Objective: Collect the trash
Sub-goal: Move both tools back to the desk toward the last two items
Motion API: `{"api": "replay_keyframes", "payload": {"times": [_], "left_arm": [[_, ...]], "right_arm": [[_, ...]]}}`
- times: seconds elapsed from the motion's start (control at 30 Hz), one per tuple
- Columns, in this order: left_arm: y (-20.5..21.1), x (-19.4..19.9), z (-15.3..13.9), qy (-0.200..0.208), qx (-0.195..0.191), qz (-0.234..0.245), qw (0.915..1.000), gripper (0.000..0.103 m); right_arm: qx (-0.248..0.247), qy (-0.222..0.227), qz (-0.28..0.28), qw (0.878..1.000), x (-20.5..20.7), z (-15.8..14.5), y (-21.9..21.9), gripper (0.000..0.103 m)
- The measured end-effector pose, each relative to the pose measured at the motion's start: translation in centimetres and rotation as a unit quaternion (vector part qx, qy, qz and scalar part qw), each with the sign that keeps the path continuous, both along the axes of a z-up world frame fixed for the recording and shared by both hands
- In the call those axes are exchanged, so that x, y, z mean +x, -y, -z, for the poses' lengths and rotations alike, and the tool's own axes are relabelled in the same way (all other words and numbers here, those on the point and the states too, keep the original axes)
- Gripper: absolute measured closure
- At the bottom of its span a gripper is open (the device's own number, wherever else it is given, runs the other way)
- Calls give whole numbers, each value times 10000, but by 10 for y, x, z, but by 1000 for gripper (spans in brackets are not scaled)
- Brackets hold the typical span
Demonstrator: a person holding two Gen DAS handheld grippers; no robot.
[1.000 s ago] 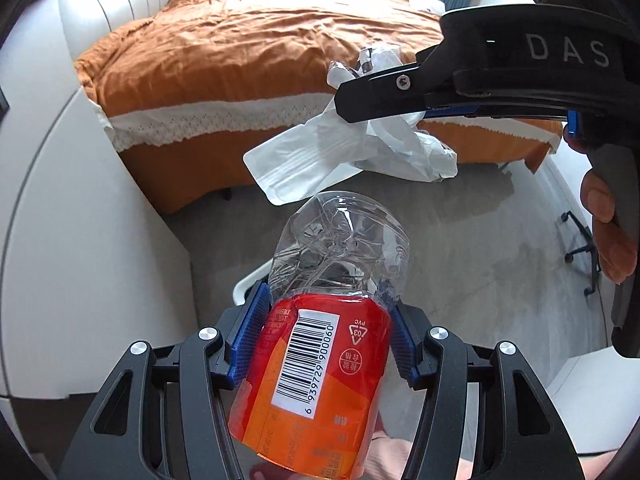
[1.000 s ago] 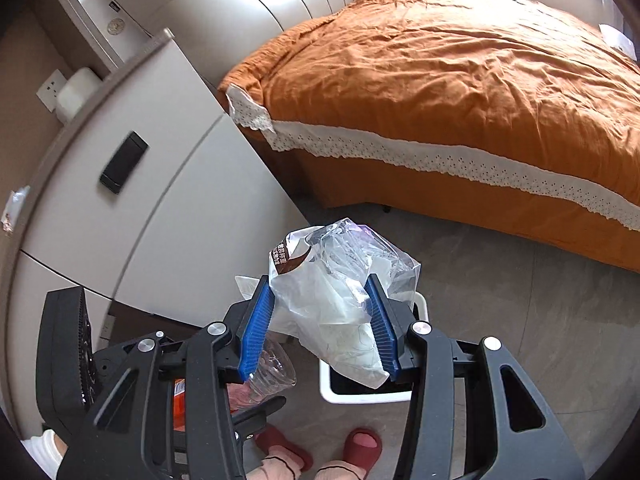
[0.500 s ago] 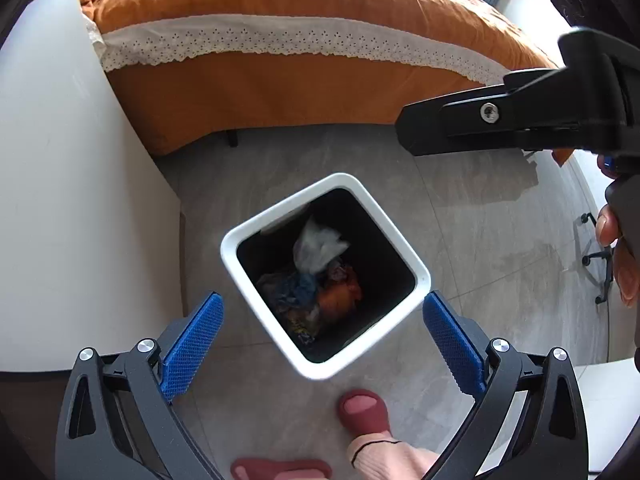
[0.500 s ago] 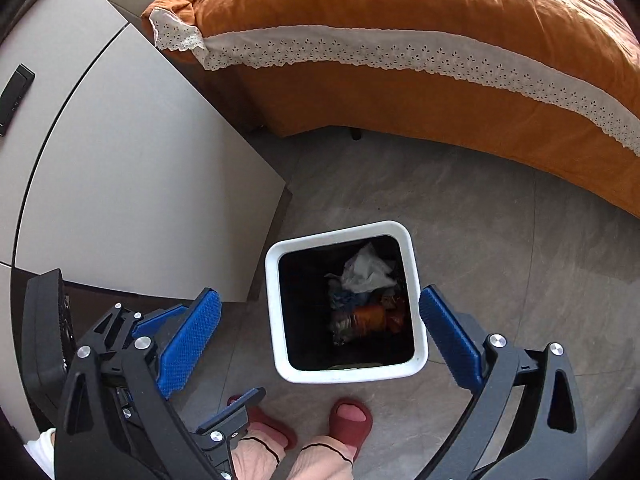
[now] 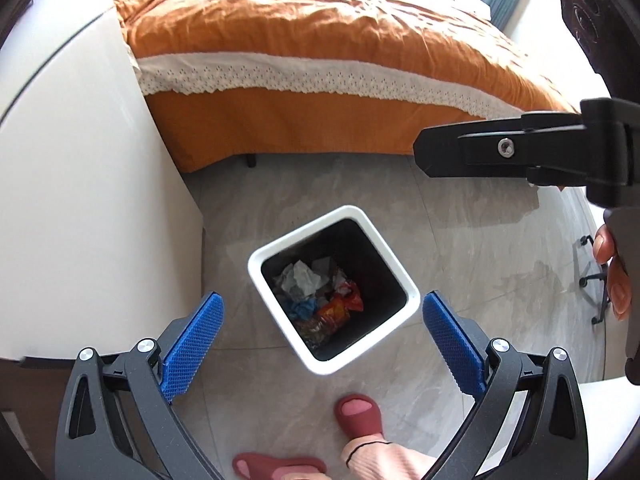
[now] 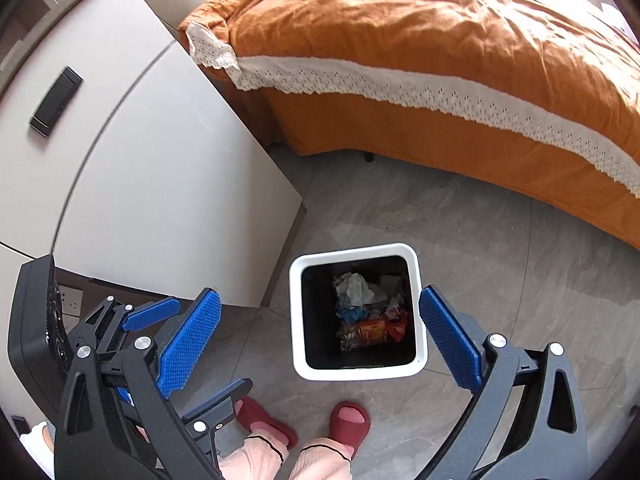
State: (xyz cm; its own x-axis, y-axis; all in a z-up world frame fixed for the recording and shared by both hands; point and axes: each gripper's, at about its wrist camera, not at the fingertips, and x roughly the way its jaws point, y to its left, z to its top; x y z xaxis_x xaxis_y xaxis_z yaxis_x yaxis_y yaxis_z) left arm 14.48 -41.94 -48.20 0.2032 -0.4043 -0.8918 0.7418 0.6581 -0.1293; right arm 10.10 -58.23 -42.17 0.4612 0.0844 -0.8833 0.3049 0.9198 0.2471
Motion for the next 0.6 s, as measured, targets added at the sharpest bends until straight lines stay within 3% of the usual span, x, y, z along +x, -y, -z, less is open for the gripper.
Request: {"api": "replay_keyframes", "payload": {"times": [0.2, 0.6], "left_arm": [[-8, -7, -60, 225, -162, -88, 9996, 5], [-51, -17, -189, 911, -350, -796, 9920, 5]], "right_arm": [[7, 264, -78, 9996, -7, -52, -13, 4], [62, 1108, -597, 9920, -12, -168, -49, 4]]}}
